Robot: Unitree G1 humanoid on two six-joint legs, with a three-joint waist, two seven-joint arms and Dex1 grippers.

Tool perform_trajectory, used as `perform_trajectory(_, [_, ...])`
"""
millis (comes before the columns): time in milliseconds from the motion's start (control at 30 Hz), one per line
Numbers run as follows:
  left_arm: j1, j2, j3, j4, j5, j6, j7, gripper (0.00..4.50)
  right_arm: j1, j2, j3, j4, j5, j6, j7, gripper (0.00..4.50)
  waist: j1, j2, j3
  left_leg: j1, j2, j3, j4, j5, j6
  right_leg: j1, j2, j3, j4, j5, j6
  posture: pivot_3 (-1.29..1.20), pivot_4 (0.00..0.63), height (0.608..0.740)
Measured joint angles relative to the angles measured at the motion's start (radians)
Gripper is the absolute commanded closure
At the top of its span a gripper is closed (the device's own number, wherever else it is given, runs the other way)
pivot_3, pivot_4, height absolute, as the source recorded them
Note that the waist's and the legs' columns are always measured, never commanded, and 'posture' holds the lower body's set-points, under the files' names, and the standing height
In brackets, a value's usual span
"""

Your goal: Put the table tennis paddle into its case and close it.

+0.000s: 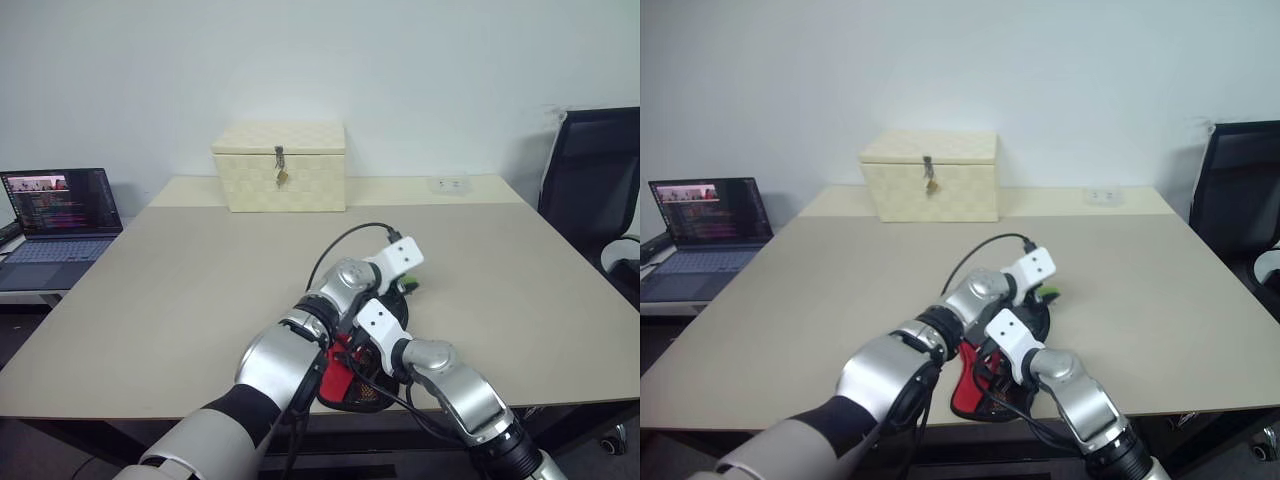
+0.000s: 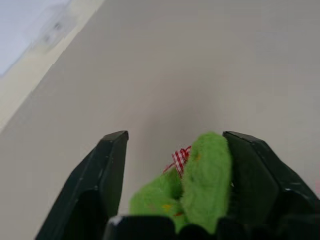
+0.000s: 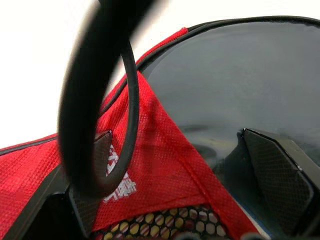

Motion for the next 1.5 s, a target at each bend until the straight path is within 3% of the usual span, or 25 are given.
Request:
perform_trajectory(300, [-0.043,0.165,0.190,-0.048,-0.180,0.036,-0.007,1.17,-0.024,-0.001,-0.062,-0.032,0.059,0.072,0.040,0.00,0.004,0.000,0.000,-0.005,0.002,0.000,-0.001,0.000,0.000,-0.004,-0.001,0.000,-0.001,0.000,0.000,0.00,0.150,0.740])
perform_trajectory(533, [0.004,0.241,0.309,-0.113,-0.345,0.054,-0.225,1.17,-0.011,-0.049,-0.120,-0.147,0.151,0.208,0.078,0.00,0.019,0.000,0.000,-0.013,0.001,-0.001,-0.002,0.000,-0.001,-0.012,-0.004,-0.001,-0.001,0.000,-0.001,0.00,0.150,0.740])
perform_trajectory(767, [0.197,0.233,0.243,-0.162,-0.361,0.062,-0.457,1.17,-0.059,-0.183,-0.303,-0.331,0.342,0.386,0.169,0.00,0.030,0.000,0.001,-0.023,0.001,-0.002,0.000,0.000,-0.001,-0.021,-0.004,-0.002,0.000,0.003,-0.006,0.00,0.150,0.740])
perform_trajectory(933, [0.254,0.208,0.166,-0.223,-0.349,0.058,-0.550,1.17,-0.082,-0.307,-0.372,-0.347,0.403,0.393,0.214,0.00,0.031,0.000,0.001,-0.023,0.001,-0.002,0.000,-0.001,0.000,-0.021,-0.004,-0.001,0.000,0.003,-0.006,0.00,0.150,0.740])
perform_trajectory(1133, [0.308,0.176,0.094,-0.233,-0.316,0.057,-0.558,1.17,-0.112,-0.482,-0.317,-0.144,0.250,0.075,0.218,0.00,0.027,0.000,0.002,-0.022,-0.001,0.000,0.001,-0.001,0.000,-0.021,-0.002,-0.001,0.000,0.003,-0.005,0.00,0.150,0.740])
perform_trajectory(1300, [0.309,0.155,0.080,-0.229,-0.302,0.056,-0.524,1.17,-0.195,-0.487,-0.163,0.162,0.036,-0.287,0.189,0.00,0.025,0.000,0.002,-0.022,-0.001,0.000,0.000,-0.001,0.000,-0.021,-0.001,0.000,0.000,0.003,-0.006,0.00,0.150,0.740])
perform_trajectory(1500, [0.309,0.147,0.073,-0.230,-0.303,0.054,-0.520,1.17,-0.336,-0.416,-0.038,0.536,-0.165,-0.641,0.120,0.00,0.027,0.000,0.002,-0.022,0.000,0.000,0.001,0.000,0.000,-0.021,-0.002,0.000,0.000,0.003,-0.006,0.00,0.150,0.740])
